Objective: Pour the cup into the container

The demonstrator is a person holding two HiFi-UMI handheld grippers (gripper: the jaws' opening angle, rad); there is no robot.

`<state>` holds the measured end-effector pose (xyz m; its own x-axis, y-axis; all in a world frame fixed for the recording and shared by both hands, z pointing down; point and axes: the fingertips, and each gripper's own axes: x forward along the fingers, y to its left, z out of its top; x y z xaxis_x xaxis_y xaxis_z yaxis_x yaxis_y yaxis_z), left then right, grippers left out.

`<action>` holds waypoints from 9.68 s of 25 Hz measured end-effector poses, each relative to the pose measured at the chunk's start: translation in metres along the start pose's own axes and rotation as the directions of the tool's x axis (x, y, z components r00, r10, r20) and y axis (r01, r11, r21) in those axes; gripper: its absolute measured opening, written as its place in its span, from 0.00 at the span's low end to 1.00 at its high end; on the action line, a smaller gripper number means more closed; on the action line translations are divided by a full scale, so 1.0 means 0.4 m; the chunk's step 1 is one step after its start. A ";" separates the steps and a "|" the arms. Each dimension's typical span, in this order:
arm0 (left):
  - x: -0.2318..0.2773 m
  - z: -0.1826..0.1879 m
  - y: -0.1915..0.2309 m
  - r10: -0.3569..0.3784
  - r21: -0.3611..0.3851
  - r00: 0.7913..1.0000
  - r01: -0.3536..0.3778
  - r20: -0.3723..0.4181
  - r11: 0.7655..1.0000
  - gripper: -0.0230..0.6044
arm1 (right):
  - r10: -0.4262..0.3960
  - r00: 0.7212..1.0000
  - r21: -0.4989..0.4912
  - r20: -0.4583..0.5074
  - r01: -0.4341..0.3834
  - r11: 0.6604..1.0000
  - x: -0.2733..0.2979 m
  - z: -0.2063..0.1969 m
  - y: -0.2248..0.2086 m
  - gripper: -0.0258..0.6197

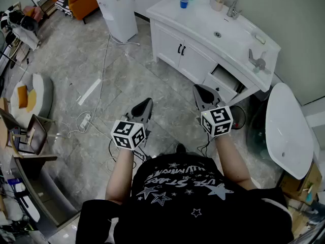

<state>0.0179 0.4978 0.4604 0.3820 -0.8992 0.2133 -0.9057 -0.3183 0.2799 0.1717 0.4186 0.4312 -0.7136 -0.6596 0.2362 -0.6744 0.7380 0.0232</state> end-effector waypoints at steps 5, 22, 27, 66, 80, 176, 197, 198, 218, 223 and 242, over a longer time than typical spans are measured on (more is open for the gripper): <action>-0.008 0.006 -0.003 0.017 0.011 1.000 -0.017 0.004 1.000 0.05 | 0.006 1.000 0.002 0.000 -0.006 1.000 -0.009 0.002 0.006 0.05; -0.123 -0.046 0.044 0.014 -0.015 1.000 -0.014 -0.015 1.000 0.05 | -0.057 0.997 0.077 0.042 0.054 0.996 -0.021 -0.014 0.086 0.05; -0.131 -0.042 0.058 0.014 -0.026 1.000 -0.014 -0.008 1.000 0.05 | -0.051 0.998 0.085 0.039 0.048 0.995 -0.009 -0.010 0.099 0.16; 0.657 0.248 0.408 0.083 0.029 0.996 -0.082 -0.028 0.996 0.05 | -0.070 0.998 0.199 -0.006 0.069 0.978 0.659 0.058 -0.611 0.74; 0.798 0.276 0.458 0.050 0.009 0.998 -0.050 -0.038 0.999 0.05 | -0.086 0.995 0.206 -0.044 0.094 0.974 0.733 0.031 -0.693 0.74; 1.734 0.608 1.054 -0.245 0.021 0.952 0.253 -0.185 0.967 0.05 | -0.213 0.965 0.100 -0.153 0.229 0.968 1.551 0.150 -1.206 0.50; 1.681 0.731 0.911 -0.229 0.064 0.968 0.235 -0.099 0.970 0.05 | -0.172 0.972 0.054 -0.163 0.182 0.982 1.432 0.377 -1.270 0.49; 1.680 0.737 0.907 -0.229 0.066 0.968 0.236 -0.098 0.969 0.05 | -0.173 0.971 0.055 -0.165 0.184 0.981 1.433 0.386 -1.275 0.49; 1.741 0.869 0.923 -0.245 0.118 0.969 0.246 -0.024 0.962 0.05 | -0.254 0.944 -0.064 -0.209 0.246 0.967 1.515 0.514 -1.425 0.49; 1.771 0.882 0.930 -0.256 0.116 0.966 0.257 -0.021 0.959 0.05 | -0.291 0.925 -0.130 -0.245 0.266 0.955 1.552 0.512 -1.461 0.49; 1.851 0.886 0.975 -0.253 0.099 0.967 0.254 -0.027 0.962 0.05 | -0.413 0.858 -0.329 -0.306 0.311 0.891 1.645 0.523 -1.572 0.48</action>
<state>-0.1177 -0.3985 0.3959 0.6036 -0.7810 0.1607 -0.7923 -0.5648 0.2308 0.0868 -0.5094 0.3687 -0.2758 -0.8266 0.4906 -0.7610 0.4995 0.4139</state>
